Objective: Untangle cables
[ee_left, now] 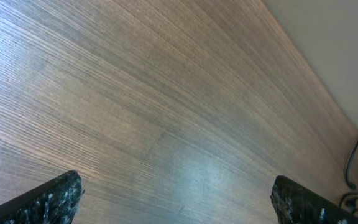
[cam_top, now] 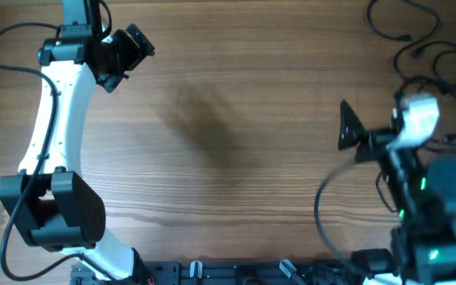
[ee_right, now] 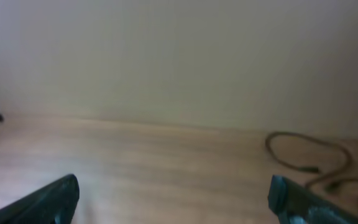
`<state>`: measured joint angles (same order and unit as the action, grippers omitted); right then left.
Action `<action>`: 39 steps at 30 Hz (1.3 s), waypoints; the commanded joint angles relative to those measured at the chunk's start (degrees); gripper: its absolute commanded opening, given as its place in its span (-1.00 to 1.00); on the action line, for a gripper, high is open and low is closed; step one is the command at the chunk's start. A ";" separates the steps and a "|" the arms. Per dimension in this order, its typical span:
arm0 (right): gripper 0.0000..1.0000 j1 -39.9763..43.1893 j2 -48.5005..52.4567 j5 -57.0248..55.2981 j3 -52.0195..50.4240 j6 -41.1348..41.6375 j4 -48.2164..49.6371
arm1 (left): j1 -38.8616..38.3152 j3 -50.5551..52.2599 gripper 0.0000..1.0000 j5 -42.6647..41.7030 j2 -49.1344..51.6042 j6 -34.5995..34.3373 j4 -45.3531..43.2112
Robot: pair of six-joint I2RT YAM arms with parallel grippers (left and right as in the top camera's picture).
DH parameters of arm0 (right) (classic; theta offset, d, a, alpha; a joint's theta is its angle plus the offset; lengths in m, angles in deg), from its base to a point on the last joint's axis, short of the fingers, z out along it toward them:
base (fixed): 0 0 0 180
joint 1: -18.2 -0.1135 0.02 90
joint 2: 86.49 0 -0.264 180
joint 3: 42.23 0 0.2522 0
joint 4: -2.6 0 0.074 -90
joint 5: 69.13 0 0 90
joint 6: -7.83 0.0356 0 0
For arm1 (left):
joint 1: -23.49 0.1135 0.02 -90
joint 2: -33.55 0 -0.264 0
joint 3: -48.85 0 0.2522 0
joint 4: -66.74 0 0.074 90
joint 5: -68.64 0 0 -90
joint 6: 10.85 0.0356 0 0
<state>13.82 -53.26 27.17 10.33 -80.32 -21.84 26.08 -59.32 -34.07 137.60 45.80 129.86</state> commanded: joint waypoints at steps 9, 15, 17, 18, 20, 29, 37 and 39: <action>0.99 2.12 -31.41 -0.48 -35.39 0.52 22.71 | -0.11 -0.31 1.00 0.37 0.37 -0.13 -0.04; 0.99 2.10 -33.07 -0.68 -38.51 1.95 15.50 | -0.11 -0.31 1.00 0.37 0.37 -0.13 -0.04; 0.99 2.10 -33.00 -0.35 -38.51 5.97 11.02 | -0.11 -0.31 1.00 0.37 0.37 -0.13 -0.04; 1.00 2.10 -33.05 -0.07 -38.51 7.69 10.95 | -0.11 -0.31 1.00 0.37 0.37 -0.13 -0.04; 1.00 2.10 -32.81 -0.07 -38.51 7.52 10.99 | -0.11 -0.31 1.00 0.37 0.37 -0.13 -0.04; 0.99 2.10 -32.65 -0.09 -38.51 7.52 11.02 | -0.11 -0.31 1.00 0.37 0.37 -0.13 -0.04; 0.99 2.10 -32.65 -0.09 -38.51 7.52 11.02 | -0.11 -0.31 1.00 0.37 0.37 -0.13 -0.04; 0.99 2.10 -32.65 -0.07 -38.51 7.52 11.02 | -0.11 -0.31 1.00 0.37 0.37 -0.13 -0.04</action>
<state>15.70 -85.50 27.04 -28.13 -73.77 -10.98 26.08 -59.32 -34.05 137.60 45.80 129.95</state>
